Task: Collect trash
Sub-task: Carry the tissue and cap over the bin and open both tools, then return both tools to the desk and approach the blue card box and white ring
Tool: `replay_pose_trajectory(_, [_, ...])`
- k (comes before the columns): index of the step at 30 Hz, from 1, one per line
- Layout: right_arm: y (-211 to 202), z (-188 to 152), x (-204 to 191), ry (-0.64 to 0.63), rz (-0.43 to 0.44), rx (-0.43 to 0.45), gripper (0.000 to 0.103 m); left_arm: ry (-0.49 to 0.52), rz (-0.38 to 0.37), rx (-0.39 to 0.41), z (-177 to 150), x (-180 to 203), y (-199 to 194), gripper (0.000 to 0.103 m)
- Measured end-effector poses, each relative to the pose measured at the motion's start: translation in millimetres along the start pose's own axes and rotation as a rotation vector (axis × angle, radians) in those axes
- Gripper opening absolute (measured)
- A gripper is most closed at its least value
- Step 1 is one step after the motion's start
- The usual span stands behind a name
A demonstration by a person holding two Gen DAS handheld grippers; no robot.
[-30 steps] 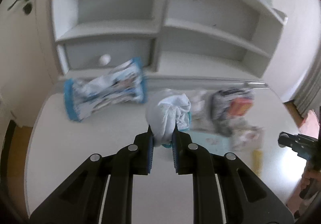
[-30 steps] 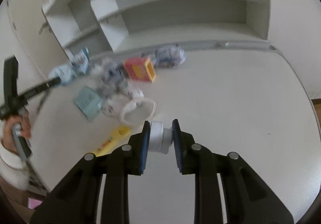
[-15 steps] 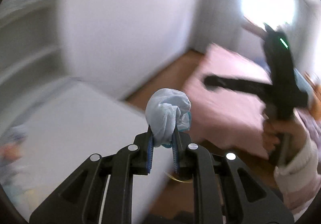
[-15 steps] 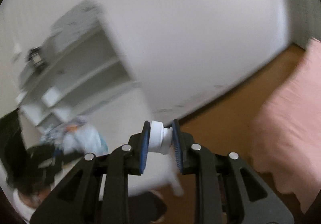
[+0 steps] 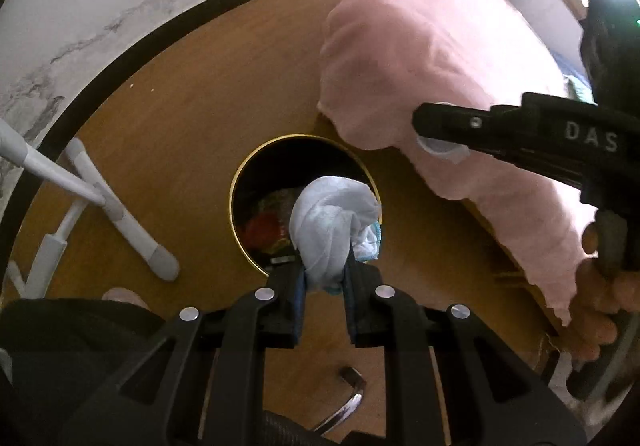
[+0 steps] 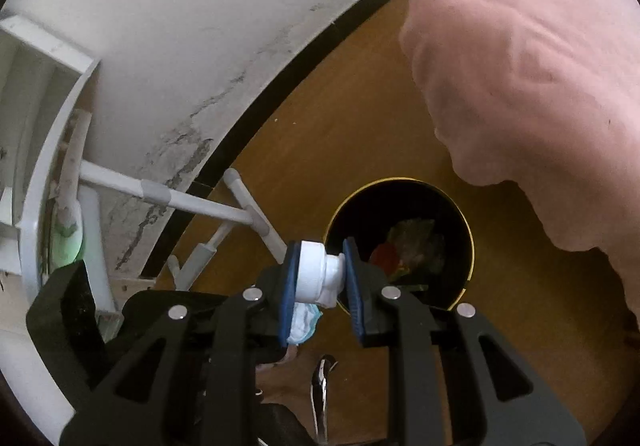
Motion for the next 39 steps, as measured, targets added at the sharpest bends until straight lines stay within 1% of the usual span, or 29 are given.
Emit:
replay_pose_trajectory(5, [8, -6, 15, 0.045, 0.006, -0.022, 0.023, -0.003, 0.031, -0.019, 4, 6, 13, 0.015])
replay_pose_trajectory(9, [9, -10, 23, 0.072, 0.023, -0.027, 0.023, 0.007, 0.025, -0.039, 0, 18, 19, 0.015])
replay_pose_trajectory(11, [10, -11, 23, 0.073, 0.021, -0.029, 0.023, 0.001, 0.006, -0.051, 0, 20, 21, 0.016])
replay_pose_trajectory(12, [10, -11, 23, 0.074, 0.023, -0.028, 0.023, 0.001, 0.001, -0.052, 1, 20, 22, 0.017])
replay_pose_trajectory(13, [9, -10, 23, 0.078, 0.028, -0.024, 0.023, 0.001, -0.001, -0.05, 1, 20, 23, 0.023])
replay_pose_trajectory(14, [9, -10, 23, 0.082, 0.03, -0.022, 0.025, 0.003, 0.0, -0.038, 1, 21, 22, 0.033])
replay_pose_trajectory(15, [8, -9, 25, 0.089, 0.022, -0.022, 0.043, 0.002, -0.001, -0.016, 3, 21, 20, 0.07])
replay_pose_trajectory(16, [7, -7, 28, 0.095, 0.007, -0.023, 0.06, 0.003, 0.006, 0.008, 5, 22, 17, 0.097])
replay_pose_trajectory(17, [2, -3, 32, 0.101, -0.017, -0.002, 0.089, 0.011, 0.024, 0.077, 9, 23, 8, 0.097])
replay_pose_trajectory(19, [-15, 7, 40, 0.1, -0.062, 0.058, 0.091, 0.056, 0.006, 0.113, 11, 32, -1, 0.097])
replay_pose_trajectory(21, [-37, 17, 49, 0.117, -0.137, 0.098, 0.091, 0.114, -0.013, 0.132, 10, 47, -12, 0.097])
replay_pose_trajectory(22, [-54, 23, 54, 0.125, -0.204, 0.127, 0.091, 0.147, -0.016, 0.161, 11, 57, -23, 0.097])
replay_pose_trajectory(23, [-71, 29, 58, 0.125, -0.261, 0.167, 0.09, 0.203, -0.026, 0.232, 12, 75, -47, 0.097])
replay_pose_trajectory(24, [-107, 37, 60, 0.106, -0.369, 0.287, 0.091, 0.239, -0.032, 0.28, 12, 86, -65, 0.097])
replay_pose_trajectory(25, [-149, 44, 56, 0.066, -0.485, 0.441, 0.091, 0.296, -0.032, 0.361, 13, 105, -98, 0.097])
replay_pose_trajectory(26, [-187, 46, 49, 0.022, -0.6, 0.582, 0.097, 0.332, -0.036, 0.413, 13, 116, -120, 0.097])
replay_pose_trajectory(27, [-212, 45, 40, -0.01, -0.66, 0.675, 0.097, 0.381, -0.047, 0.48, 11, 129, -151, 0.097])
replay_pose_trajectory(28, [-236, 41, 28, -0.046, -0.687, 0.772, 0.097, 0.421, -0.057, 0.534, 9, 137, -179, 0.097])
replay_pose_trajectory(29, [-250, 37, 17, -0.076, -0.663, 0.832, 0.097, 0.46, -0.063, 0.596, 4, 141, -211, 0.097])
replay_pose_trajectory(30, [-254, 34, 9, -0.096, -0.637, 0.856, 0.097, 0.476, -0.061, 0.638, 0, 137, -236, 0.097])
replay_pose_trajectory(31, [-254, 32, 2, -0.114, -0.618, 0.861, 0.097, 0.48, -0.057, 0.659, -1, 132, -254, 0.097])
replay_pose_trajectory(32, [-246, 30, -9, -0.15, -0.598, 0.831, 0.097, 0.478, -0.053, 0.66, -5, 119, -271, 0.097])
replay_pose_trajectory(34, [-229, 26, -26, -0.214, -0.56, 0.773, 0.097, 0.428, -0.014, 0.662, -10, 80, -297, 0.097])
replay_pose_trajectory(35, [-220, 24, -37, -0.239, -0.553, 0.748, 0.097, 0.358, 0.039, 0.694, -14, 42, -316, 0.097])
replay_pose_trajectory(37, [-204, 18, -66, -0.282, -0.533, 0.702, 0.097, 0.246, 0.133, 0.744, -18, -11, -339, 0.097])
replay_pose_trajectory(38, [-192, 16, -90, -0.317, -0.504, 0.67, 0.097, 0.154, 0.202, 0.762, -22, -52, -352, 0.097])
replay_pose_trajectory(39, [-184, 12, -107, -0.34, -0.481, 0.651, 0.097, 0.066, 0.255, 0.768, -28, -89, -363, 0.097])
Point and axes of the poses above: each gripper's, at about its wrist camera, not at the fingertips, and y roughly the way its jaws point, x to its right, z to its top, the point moved 9 cm from there along y, roughly the way its jaws point, and after that the axes turned 5 degrees about -y, right-handed, at the moved point
